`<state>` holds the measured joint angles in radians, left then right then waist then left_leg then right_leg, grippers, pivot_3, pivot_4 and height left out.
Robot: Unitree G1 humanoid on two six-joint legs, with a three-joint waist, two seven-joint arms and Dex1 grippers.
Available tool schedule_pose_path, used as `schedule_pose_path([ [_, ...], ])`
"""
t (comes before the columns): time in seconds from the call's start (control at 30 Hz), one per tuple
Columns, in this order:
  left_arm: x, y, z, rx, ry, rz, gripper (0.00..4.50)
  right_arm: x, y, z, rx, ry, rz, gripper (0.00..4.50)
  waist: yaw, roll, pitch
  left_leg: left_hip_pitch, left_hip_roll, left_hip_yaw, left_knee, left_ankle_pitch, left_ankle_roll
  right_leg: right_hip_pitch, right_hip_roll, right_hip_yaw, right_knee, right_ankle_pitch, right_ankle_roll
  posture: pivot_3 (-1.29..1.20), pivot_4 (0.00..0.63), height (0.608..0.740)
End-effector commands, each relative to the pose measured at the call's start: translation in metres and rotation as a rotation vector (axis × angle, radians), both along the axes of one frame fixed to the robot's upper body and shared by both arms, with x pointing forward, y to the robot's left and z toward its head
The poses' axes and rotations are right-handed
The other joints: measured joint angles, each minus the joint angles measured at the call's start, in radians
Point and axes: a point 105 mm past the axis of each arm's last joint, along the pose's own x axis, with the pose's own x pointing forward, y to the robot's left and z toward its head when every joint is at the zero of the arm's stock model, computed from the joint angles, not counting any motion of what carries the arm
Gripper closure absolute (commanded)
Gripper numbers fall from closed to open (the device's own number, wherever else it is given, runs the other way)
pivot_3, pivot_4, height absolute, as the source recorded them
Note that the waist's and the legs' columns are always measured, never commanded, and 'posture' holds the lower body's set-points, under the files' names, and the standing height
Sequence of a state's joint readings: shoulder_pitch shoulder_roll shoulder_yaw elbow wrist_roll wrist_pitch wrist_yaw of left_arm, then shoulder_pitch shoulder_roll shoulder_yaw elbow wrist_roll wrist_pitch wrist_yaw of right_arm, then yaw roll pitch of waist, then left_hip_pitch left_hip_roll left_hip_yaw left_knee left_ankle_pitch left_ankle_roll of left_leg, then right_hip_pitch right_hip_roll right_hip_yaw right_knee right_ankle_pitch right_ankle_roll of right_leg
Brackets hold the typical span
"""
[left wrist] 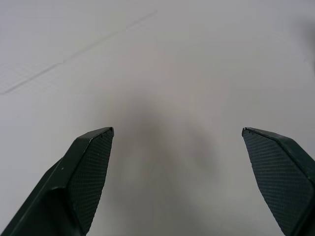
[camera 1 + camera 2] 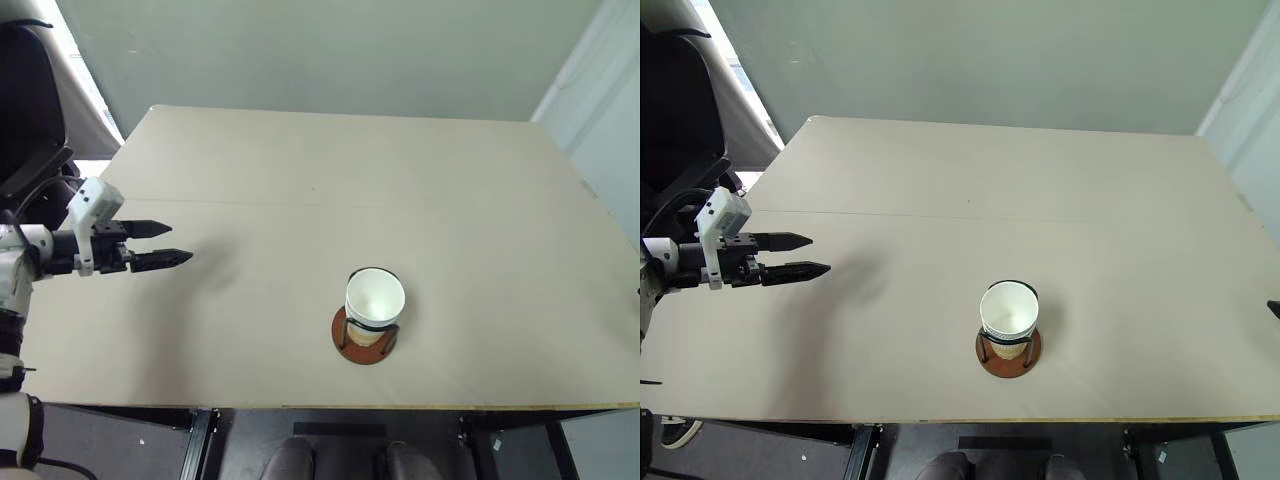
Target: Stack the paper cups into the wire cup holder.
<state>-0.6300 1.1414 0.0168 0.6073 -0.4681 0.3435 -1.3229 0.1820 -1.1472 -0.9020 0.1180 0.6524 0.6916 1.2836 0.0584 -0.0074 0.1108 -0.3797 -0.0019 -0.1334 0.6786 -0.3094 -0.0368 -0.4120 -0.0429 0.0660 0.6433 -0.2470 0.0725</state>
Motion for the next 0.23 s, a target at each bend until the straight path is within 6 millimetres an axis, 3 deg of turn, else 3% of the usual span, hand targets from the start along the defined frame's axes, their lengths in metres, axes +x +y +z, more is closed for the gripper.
schedule_pose_path([
  [0.03,-0.019,0.003,0.01,-0.019,0.025,-0.036,0.04,0.001,0.01,0.013,-0.039,-0.011,0.086,0.0,-0.006,0.0,0.0,0.0,0.0,0.001,-0.001,0.0,0.0,0.0,0.001,0.0,0.001,0.0,-0.001,0.0,0.15,0.74],
  [0.23,-0.036,0.001,0.014,-0.042,0.087,-0.085,0.04,-0.001,0.016,0.014,-0.029,0.017,0.135,0.0,-0.009,0.0,0.0,0.002,0.0,0.001,-0.001,0.0,0.0,0.001,0.002,0.001,0.001,-0.002,-0.004,0.0,0.15,0.74],
])
